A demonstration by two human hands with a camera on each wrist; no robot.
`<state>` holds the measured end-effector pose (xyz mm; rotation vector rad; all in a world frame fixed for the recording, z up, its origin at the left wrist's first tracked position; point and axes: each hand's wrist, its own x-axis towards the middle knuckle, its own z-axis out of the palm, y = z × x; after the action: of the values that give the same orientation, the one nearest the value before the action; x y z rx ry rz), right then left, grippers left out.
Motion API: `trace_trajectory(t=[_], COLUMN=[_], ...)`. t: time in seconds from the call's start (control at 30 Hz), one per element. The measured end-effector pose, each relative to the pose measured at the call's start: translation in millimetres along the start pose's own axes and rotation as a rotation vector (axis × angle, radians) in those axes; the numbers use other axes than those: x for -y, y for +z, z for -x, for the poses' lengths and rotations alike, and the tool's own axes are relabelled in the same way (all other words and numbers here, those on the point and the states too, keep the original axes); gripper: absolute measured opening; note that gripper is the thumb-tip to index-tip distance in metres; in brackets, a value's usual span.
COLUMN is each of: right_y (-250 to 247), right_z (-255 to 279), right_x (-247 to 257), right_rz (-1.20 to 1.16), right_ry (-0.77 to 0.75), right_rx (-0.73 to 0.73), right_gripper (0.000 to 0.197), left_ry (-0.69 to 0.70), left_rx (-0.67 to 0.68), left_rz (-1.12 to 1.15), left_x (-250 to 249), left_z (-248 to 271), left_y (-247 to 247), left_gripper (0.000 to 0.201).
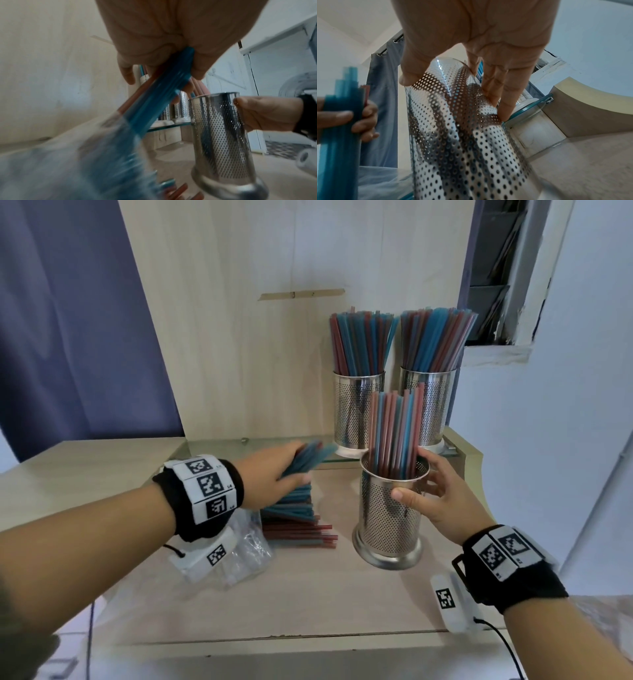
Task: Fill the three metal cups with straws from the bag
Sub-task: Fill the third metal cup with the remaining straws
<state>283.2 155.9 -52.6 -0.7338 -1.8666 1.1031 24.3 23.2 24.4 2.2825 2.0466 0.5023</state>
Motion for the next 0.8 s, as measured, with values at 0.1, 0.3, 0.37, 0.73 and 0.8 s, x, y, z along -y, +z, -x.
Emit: trace_trajectory(t=[0.1,0.3,0.37,0.73,0.8], right_y=[0.4,-0.7,-2.0,54.3,69.3], right_z=[1.8,1.2,0.0,29.4,27.2], right_x=[1.8,0.2,1.9,96.6,93.5], right_rz=[0.001,0.014,0.038,0.397,0.306], right_ry=[0.001,0.015,0.029,-0.351,-0.264], right_rx=[0.007,0.012,0.038,0.058,0.142], right_gripper=[0.083,0.088,0.092,0.069,0.057], left_ry=[0.008,0.019,0.079,0.296,0.276], left_rx=[-0.108,-0.306,-0.399,-0.400,-0.344], left_rz=[0.071,0.149,0.220,0.645,0.802], left_x=[-13.3,-28.4,-37.3,-82.4,-88.4], left_z=[-9.9,-22.4,-21.7,3.4,6.4], left_y=[-3.6,-29.4,-45.9,-45.7,-35.3], left_gripper=[0.020,0.038,0.032,0.021,0.028])
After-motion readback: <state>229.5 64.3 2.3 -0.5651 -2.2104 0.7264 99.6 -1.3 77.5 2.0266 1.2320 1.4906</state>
